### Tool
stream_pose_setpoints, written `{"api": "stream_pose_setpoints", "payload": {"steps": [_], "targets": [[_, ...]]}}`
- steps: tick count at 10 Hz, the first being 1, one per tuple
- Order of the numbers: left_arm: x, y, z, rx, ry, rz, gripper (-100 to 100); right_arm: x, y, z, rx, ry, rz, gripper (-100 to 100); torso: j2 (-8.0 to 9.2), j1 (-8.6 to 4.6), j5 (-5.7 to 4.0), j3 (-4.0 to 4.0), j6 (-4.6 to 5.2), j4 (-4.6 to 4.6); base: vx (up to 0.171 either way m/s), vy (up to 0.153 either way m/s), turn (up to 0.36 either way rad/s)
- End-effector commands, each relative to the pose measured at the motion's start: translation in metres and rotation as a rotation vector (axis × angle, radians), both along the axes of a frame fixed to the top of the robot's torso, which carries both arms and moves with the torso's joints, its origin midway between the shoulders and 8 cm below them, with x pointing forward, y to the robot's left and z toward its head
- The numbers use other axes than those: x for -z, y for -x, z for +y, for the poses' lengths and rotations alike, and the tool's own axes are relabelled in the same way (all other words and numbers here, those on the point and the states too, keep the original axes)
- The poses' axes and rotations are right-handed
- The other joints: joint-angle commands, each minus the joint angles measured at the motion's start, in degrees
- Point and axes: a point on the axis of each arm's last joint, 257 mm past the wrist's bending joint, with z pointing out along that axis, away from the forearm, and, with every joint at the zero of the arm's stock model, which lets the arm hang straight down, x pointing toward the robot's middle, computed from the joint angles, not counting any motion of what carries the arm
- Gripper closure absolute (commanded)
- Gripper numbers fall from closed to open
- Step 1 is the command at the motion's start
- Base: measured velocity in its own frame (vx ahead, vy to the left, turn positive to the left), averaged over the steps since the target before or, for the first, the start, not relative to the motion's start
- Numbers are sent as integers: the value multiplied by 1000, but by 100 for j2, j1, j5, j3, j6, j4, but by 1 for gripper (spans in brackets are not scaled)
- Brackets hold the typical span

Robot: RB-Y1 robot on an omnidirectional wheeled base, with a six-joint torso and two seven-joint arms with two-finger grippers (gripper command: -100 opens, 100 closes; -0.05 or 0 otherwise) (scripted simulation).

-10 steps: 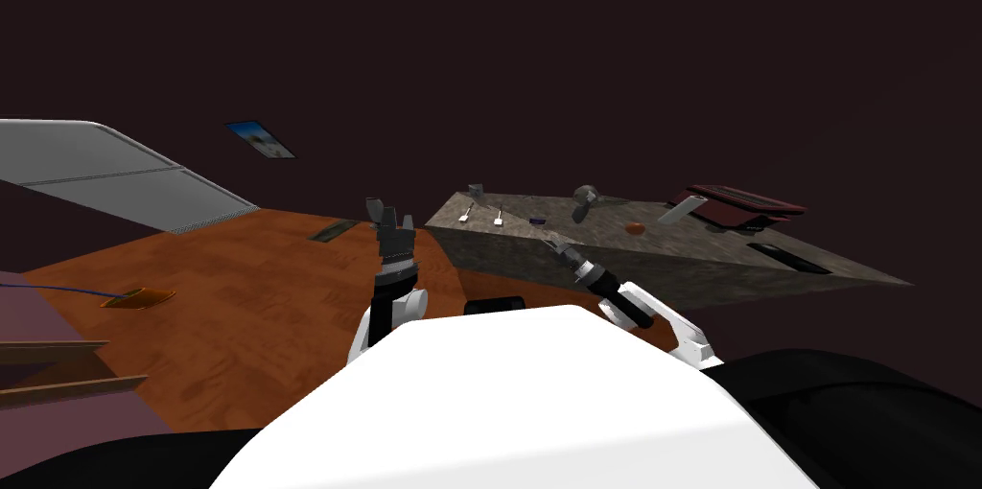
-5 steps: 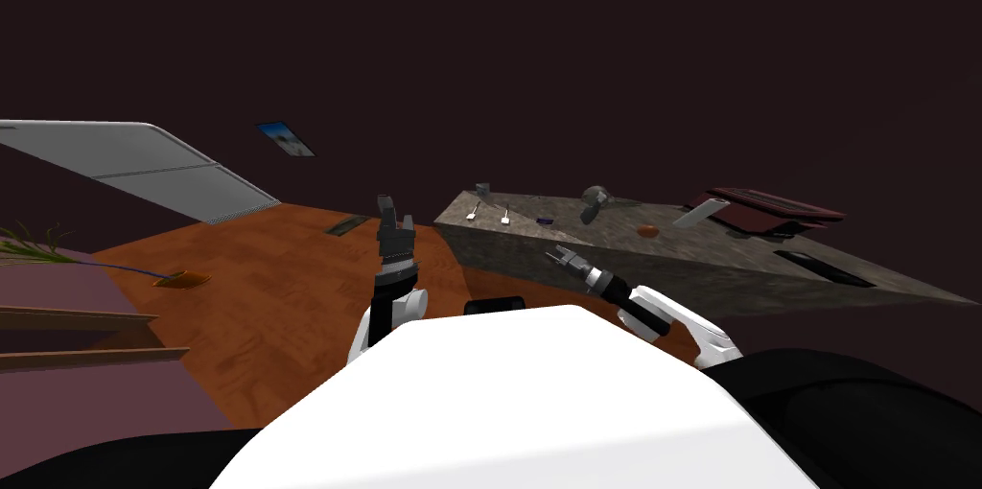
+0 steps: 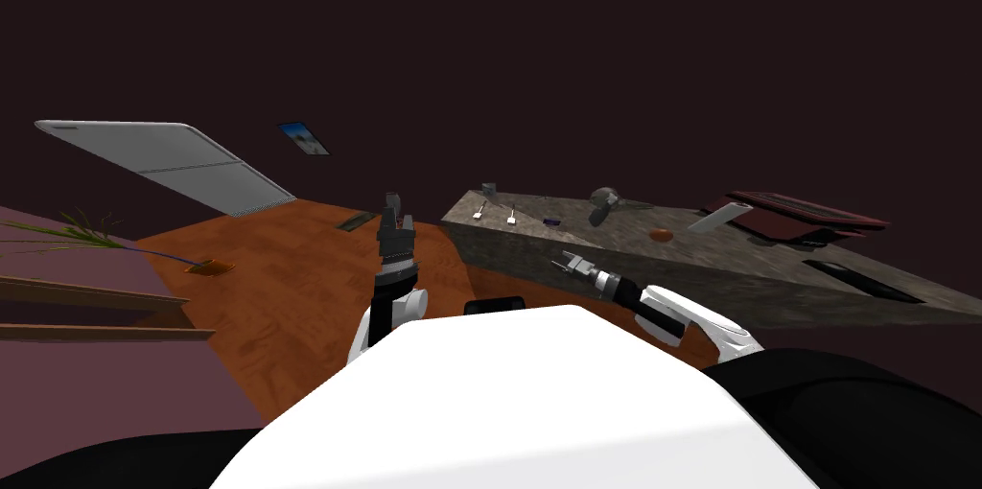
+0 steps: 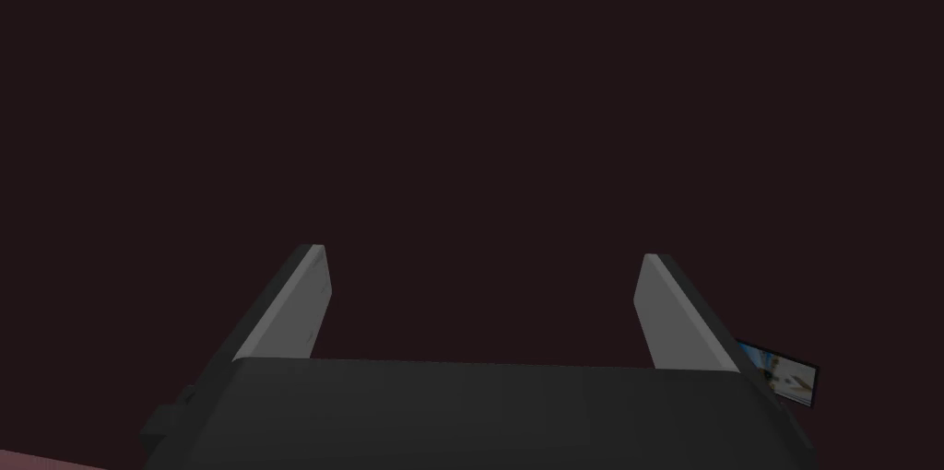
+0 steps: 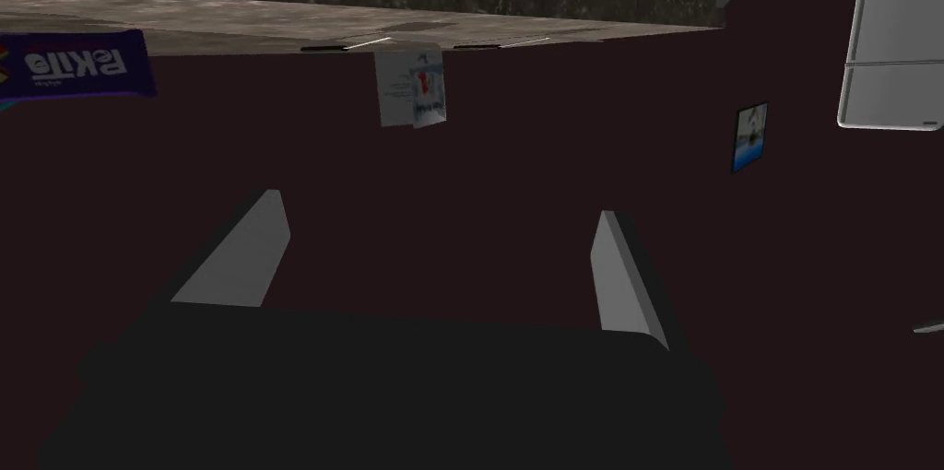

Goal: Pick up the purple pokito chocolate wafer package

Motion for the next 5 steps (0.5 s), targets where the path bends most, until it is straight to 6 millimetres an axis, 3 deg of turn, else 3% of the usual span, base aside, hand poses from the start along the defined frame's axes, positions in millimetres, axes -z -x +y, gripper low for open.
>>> {"api": "stream_pose_setpoints", "payload": {"steps": [1, 2, 3, 4, 5], "targets": [[0, 0, 0, 0, 0, 0, 0, 11, 5, -15, -8, 46, 23, -100, 0, 0, 0, 0, 0, 0, 6, 52, 73], [0, 0, 0, 0, 0, 0, 0, 27, 17, -35, -24, 122, 63, -100, -1, -2, 0, 0, 3, 0, 5, 64, 140], [0, 0, 0, 0, 0, 0, 0, 26, 17, -37, -29, 129, 65, -100, -1, 2, 1, -1, 1, 0, 9, 53, 71], [0, 0, 0, 0, 0, 0, 0, 40, 29, -59, -45, 202, 106, -100, -1, 1, 1, -1, 3, 0, 29, 73, 163], [0, 0, 0, 0, 0, 0, 0, 39, 29, -60, -49, 208, 107, -100, -8, 7, 2, -4, 0, -2, 27, 62, 68]]}}
